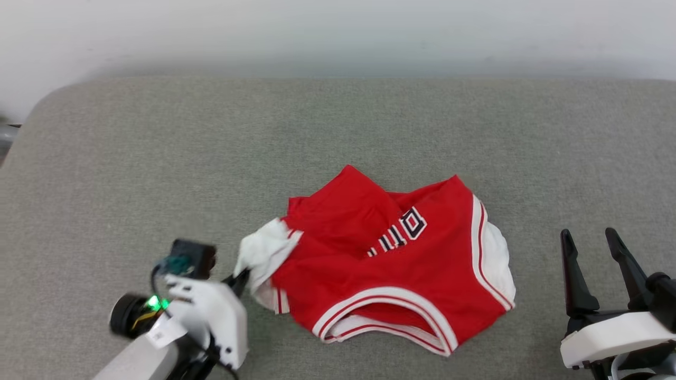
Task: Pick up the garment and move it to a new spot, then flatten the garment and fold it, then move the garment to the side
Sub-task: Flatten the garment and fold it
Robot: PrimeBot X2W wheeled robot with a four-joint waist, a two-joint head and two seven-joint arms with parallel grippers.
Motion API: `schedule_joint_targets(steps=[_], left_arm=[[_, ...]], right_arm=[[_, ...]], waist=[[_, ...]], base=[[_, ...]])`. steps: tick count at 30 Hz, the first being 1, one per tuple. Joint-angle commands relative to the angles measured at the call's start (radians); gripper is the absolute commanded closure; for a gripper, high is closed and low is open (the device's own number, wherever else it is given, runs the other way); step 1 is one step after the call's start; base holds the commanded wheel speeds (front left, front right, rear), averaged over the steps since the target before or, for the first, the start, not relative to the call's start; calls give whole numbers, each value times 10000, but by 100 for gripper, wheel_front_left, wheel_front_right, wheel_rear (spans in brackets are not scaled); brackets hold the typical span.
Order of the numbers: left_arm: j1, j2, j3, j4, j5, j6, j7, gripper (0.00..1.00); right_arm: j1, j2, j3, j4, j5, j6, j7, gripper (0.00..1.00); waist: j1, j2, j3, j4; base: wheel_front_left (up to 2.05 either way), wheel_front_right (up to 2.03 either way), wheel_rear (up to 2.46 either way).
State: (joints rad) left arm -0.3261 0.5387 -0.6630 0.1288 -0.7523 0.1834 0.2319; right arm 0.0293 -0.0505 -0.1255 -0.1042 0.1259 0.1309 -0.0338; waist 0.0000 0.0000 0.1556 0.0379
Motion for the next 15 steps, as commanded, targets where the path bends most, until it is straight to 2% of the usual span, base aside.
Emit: schedule_joint_targets(steps=[1,6,10,11,12,13,14,15], left_arm=[[481,116,213,36,-241,212,-130,100],[1960,92,856,245,-1113,766,-608,100],[2478,-29,987,451,-1449,753,-758,100],[2634,-163,977,544,-1614,666,-812,71],[2634,-163,977,544,-1614,666,-812,71],[2625,-188,981,557,-1571,662,-905,26],[2577,-213,995,568,-1503,680,-1028,0],[2529,-255,1005,565,-1451,705,-1137,0]], right_arm=[[122,5,-25,-70,-64,-3,64,0],[186,5,-25,-163,-88,-3,162,0],[238,5,-49,-206,-113,-3,222,0],[300,5,-68,-225,-134,-3,259,0],[300,5,-68,-225,-134,-3,259,0],[337,5,-79,-231,-134,-3,293,0],[367,5,-83,-246,-146,-3,318,0],[380,5,-91,-253,-159,-3,351,0]], waist=[[0,0,-133,123],[0,0,-259,161],[0,0,-333,164],[0,0,-406,166],[0,0,-406,166],[0,0,-453,165],[0,0,-503,161],[0,0,-568,154]], base=[[0,0,0],[0,0,0],[0,0,0],[0,0,0],[0,0,0],[0,0,0],[0,0,0],[0,0,0]])
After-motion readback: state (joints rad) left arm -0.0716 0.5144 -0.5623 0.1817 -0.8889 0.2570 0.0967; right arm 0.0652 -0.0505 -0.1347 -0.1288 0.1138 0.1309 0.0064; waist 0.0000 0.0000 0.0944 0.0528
